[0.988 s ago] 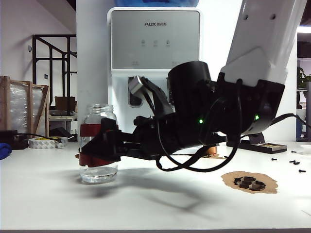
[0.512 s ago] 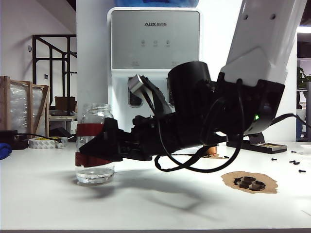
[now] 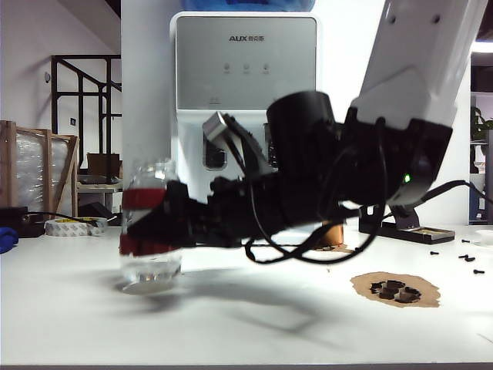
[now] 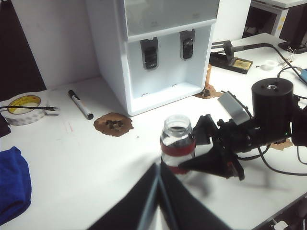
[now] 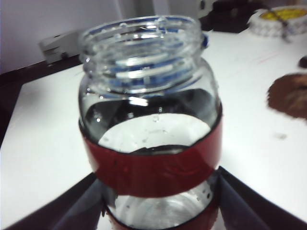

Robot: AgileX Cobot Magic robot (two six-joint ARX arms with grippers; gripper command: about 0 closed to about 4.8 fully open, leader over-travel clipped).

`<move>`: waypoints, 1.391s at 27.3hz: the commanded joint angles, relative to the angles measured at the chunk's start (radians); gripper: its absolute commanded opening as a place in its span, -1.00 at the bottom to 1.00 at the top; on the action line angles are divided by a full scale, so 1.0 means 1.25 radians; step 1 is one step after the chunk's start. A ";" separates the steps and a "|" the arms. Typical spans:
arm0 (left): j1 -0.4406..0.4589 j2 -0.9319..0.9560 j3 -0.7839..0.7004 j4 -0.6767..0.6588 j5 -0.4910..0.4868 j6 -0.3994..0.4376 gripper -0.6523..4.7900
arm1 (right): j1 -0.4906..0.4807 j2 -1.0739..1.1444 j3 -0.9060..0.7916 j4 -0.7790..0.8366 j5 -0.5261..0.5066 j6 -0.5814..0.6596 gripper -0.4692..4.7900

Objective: Pick up the water bottle with two loops of red belts, then reach the front water dispenser and gently press the gray-black baffle horizontally to get a little water.

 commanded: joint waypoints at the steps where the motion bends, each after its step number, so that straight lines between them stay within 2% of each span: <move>1: 0.000 0.002 0.004 0.008 0.001 0.000 -0.78 | 0.002 -0.032 0.003 0.006 0.070 0.002 -0.72; 5: 0.000 0.002 0.004 0.008 0.001 0.000 -0.78 | 0.002 -0.065 0.003 -0.022 0.164 -0.004 -0.73; 8: 0.000 0.002 0.004 0.008 0.001 0.000 -0.78 | 0.002 -0.081 0.002 -0.039 0.242 -0.004 -0.84; 11: 0.000 0.002 0.004 0.004 0.001 0.000 -0.78 | 0.002 -0.093 0.002 -0.046 0.320 0.000 -0.84; 13: 0.000 0.002 0.004 -0.005 0.001 0.000 -0.78 | 0.002 -0.107 0.002 -0.063 0.427 0.025 -0.84; 23: 0.000 0.002 0.005 -0.008 0.001 0.000 -0.78 | 0.001 -0.115 0.002 -0.067 0.690 0.038 -0.84; 33: 0.000 0.002 0.005 -0.008 0.001 0.001 -0.78 | -0.050 -0.115 0.005 -0.031 0.714 0.038 -0.84; 38: 0.000 0.002 0.005 -0.008 0.001 0.001 -0.78 | -0.089 -0.107 0.031 -0.038 0.627 0.038 -0.84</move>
